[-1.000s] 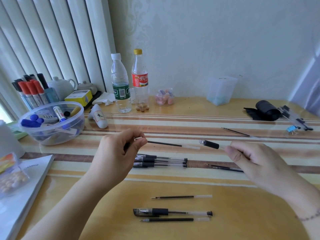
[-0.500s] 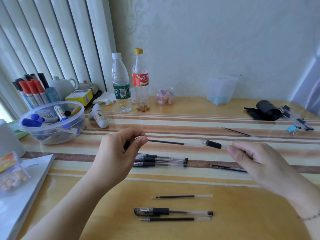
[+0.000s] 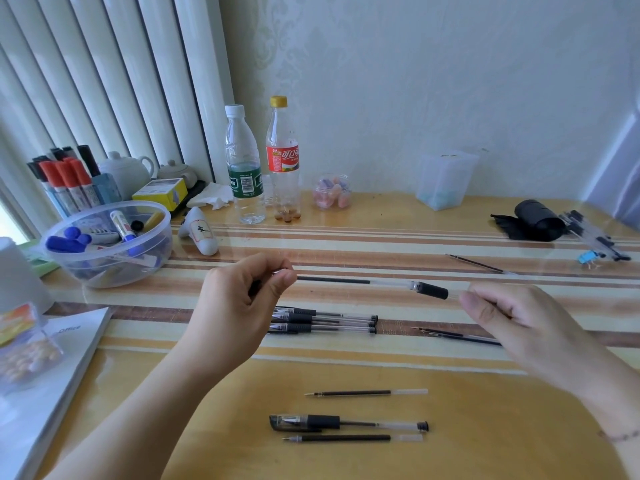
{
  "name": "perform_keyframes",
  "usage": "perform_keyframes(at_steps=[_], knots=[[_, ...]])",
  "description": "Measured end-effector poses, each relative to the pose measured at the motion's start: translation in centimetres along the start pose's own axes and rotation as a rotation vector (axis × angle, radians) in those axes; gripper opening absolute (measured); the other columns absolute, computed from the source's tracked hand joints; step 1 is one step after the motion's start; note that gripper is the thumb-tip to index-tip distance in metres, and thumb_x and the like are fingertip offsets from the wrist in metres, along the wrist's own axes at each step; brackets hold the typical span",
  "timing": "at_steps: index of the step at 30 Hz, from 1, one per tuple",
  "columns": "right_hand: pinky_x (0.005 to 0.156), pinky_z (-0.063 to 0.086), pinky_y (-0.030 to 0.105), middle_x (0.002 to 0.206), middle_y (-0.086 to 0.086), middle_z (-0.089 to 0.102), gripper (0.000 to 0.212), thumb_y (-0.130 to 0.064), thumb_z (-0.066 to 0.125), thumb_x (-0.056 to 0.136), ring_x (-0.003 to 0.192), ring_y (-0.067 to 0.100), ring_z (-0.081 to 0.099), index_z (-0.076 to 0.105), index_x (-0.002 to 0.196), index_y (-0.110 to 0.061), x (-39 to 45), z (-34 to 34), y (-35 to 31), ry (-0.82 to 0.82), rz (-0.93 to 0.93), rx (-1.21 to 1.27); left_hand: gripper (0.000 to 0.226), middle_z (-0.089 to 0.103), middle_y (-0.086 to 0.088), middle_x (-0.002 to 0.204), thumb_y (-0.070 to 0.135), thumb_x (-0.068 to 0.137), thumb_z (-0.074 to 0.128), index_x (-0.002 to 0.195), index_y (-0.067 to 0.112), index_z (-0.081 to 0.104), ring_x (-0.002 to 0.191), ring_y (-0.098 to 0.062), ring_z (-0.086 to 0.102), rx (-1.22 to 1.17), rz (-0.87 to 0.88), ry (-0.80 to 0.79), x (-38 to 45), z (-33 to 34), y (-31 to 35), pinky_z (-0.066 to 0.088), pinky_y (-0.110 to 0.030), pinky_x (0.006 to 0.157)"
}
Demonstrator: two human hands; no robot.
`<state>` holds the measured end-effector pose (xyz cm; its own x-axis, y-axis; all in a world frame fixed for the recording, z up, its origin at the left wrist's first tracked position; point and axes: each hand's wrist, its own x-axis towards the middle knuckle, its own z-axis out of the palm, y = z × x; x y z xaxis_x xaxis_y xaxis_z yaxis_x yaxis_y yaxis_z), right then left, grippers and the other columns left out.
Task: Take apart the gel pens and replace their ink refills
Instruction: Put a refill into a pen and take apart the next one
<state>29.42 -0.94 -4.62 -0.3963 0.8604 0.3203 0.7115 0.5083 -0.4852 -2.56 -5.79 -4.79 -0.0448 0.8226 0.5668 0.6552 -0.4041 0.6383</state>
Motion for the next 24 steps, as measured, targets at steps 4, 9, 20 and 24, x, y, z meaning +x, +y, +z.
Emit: perform_keyframes(at_steps=[4, 9, 20, 24], knots=[[0.047, 0.028, 0.028, 0.047, -0.008, 0.041, 0.052, -0.070, 0.031, 0.084, 0.046, 0.011, 0.038, 0.042, 0.059, -0.025, -0.1, -0.2, -0.2, 0.026, -0.017, -0.100, 0.014, 0.056, -0.006, 0.051, 0.034, 0.091, 0.055, 0.086, 0.025, 0.063, 0.040, -0.014, 0.043, 0.091, 0.046, -0.003, 0.0, -0.1, -0.4, 0.039, -0.023, 0.041], [0.046, 0.034, 0.022, 0.061, -0.009, 0.061, 0.038, -0.067, 0.035, 0.083, 0.057, 0.012, 0.055, 0.054, 0.071, -0.036, -0.3, 0.1, -1.2, 0.026, -0.080, -0.121, 0.026, 0.051, 0.008, 0.045, 0.041, 0.090, 0.049, 0.087, 0.022, 0.066, 0.037, -0.007, 0.042, 0.172, 0.134, -0.018, -0.5, 0.6, 0.4, 0.042, -0.024, 0.038], [0.050, 0.042, 0.025, 0.076, -0.015, 0.061, 0.022, -0.054, 0.040, 0.091, 0.060, 0.013, 0.056, 0.055, 0.091, -0.038, -1.0, 3.7, -4.0, 0.027, -0.210, 0.080, 0.023, 0.046, 0.011, 0.047, 0.040, 0.078, 0.070, 0.092, 0.023, 0.077, 0.044, -0.001, 0.042, -0.167, 0.127, 0.052, -1.9, 2.6, 2.3, 0.039, -0.015, 0.048], [0.052, 0.045, 0.033, 0.073, -0.009, 0.062, 0.022, -0.054, 0.041, 0.090, 0.060, 0.014, 0.056, 0.055, 0.090, -0.038, -0.8, 3.2, -3.7, 0.092, -0.200, 0.097, 0.025, 0.045, 0.009, 0.049, 0.043, 0.077, 0.070, 0.093, 0.026, 0.077, 0.044, -0.001, 0.039, -0.195, 0.073, 0.082, -1.6, 2.3, 1.8, 0.042, -0.027, 0.045]])
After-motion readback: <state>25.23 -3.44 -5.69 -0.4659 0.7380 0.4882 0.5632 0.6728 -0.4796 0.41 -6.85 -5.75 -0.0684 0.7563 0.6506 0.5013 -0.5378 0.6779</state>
